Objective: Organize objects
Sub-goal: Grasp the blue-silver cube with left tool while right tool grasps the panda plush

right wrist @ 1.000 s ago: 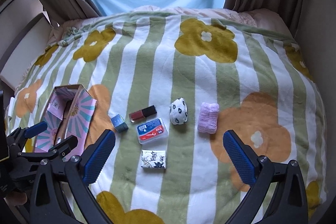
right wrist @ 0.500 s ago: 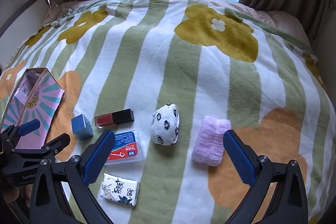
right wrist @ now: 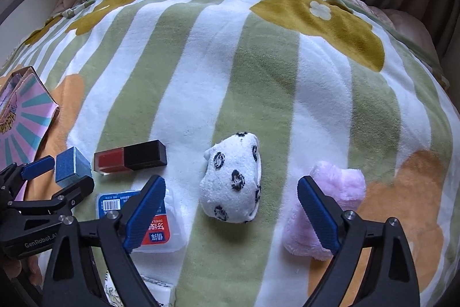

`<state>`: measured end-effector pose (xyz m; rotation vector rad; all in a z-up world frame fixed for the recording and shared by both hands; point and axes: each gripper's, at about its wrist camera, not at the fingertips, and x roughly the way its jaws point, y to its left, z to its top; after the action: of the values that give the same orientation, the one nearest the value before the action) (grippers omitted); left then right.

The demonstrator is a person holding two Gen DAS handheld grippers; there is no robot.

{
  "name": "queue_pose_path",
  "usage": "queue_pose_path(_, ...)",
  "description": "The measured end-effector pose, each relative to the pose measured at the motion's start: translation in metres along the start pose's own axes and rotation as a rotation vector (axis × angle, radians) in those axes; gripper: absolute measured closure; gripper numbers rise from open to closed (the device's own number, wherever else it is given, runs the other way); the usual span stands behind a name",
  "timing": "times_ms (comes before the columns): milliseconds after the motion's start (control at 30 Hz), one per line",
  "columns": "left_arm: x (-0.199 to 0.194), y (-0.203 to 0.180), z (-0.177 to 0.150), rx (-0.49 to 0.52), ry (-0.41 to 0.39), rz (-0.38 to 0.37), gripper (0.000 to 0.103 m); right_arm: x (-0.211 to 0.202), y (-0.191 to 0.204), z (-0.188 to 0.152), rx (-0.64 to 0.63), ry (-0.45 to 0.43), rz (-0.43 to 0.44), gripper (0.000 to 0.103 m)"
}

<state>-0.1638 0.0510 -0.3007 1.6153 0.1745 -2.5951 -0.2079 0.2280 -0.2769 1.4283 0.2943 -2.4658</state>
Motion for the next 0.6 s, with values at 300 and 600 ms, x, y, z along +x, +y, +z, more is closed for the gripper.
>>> queue_pose_path(300,0.014,-0.008,-0.002,0.033,0.017,-0.011,0.037,0.022,-0.002,0.001,0.006,0.046,-0.022,0.042)
queue_pose_path(600,0.013,-0.003,-0.001,0.013,0.015,-0.014,0.057,0.028,-0.006,-0.001,0.039,0.072,-0.010,0.067)
